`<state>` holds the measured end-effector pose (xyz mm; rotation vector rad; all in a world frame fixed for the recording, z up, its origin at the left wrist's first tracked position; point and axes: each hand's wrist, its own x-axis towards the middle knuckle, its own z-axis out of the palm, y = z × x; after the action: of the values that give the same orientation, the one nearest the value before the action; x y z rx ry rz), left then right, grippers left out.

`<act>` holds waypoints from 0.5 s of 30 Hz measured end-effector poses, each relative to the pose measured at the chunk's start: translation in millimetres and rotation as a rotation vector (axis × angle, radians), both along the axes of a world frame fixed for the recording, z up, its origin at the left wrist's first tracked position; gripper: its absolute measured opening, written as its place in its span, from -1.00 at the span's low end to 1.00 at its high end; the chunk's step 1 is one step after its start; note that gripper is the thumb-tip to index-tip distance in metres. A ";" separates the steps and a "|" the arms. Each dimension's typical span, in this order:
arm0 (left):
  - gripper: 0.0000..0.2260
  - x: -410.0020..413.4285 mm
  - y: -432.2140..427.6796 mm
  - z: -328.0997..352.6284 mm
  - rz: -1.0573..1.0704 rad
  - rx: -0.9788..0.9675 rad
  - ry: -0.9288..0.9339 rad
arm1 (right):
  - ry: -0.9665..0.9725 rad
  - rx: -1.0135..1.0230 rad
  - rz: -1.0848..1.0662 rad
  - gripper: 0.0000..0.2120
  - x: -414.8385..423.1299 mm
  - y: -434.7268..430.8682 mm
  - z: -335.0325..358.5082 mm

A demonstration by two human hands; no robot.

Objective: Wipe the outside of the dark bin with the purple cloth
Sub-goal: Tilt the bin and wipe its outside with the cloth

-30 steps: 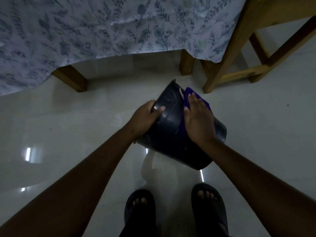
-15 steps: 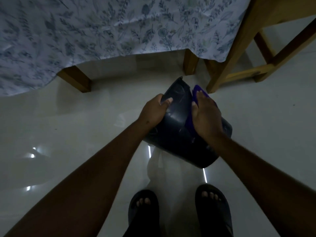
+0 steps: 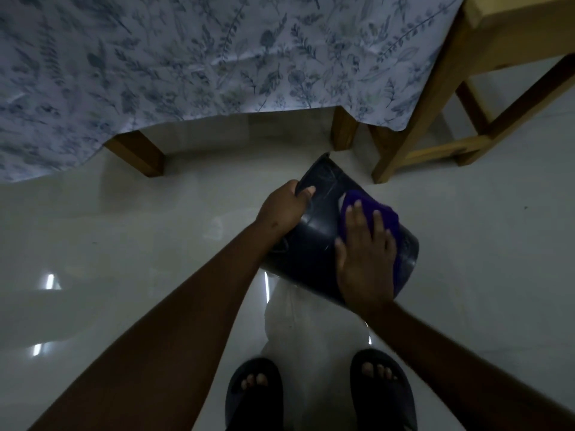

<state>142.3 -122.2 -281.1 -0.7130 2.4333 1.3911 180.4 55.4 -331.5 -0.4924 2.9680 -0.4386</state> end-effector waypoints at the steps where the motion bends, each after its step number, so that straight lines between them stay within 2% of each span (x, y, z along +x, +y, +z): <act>1: -0.70 -1.0 0.4 -1.0 -0.001 -0.005 -0.004 | 0.004 0.030 0.051 -0.42 16.7 -1.8 -1.3; 4: -0.71 -6.1 2.2 3.3 -0.052 -0.039 -0.007 | 0.044 0.007 0.134 -0.44 -4.1 -13.5 -3.3; 7: -0.71 -4.7 -0.2 5.6 -0.084 -0.022 -0.023 | -0.058 -0.118 -0.020 -0.48 -66.2 -18.6 5.9; 9: -0.71 -3.1 -1.6 6.4 -0.086 -0.051 -0.019 | -0.139 -0.205 -0.101 -0.50 -72.2 -8.0 8.4; 11: -0.72 -5.2 -1.1 6.1 -0.122 -0.095 -0.043 | -0.115 -0.133 -0.089 -0.47 -34.8 1.1 10.8; 13: -0.71 -11.6 1.6 4.7 -0.142 -0.109 -0.076 | -0.072 -0.024 0.021 -0.44 12.4 -2.2 13.8; 15: -0.68 -20.5 6.7 5.4 -0.122 -0.128 -0.110 | -0.020 0.013 0.114 -0.44 16.7 -12.2 9.7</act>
<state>121.8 -115.5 -275.8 -0.6395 2.4510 1.1290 197.1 43.1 -321.8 -0.6479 2.9030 -0.4100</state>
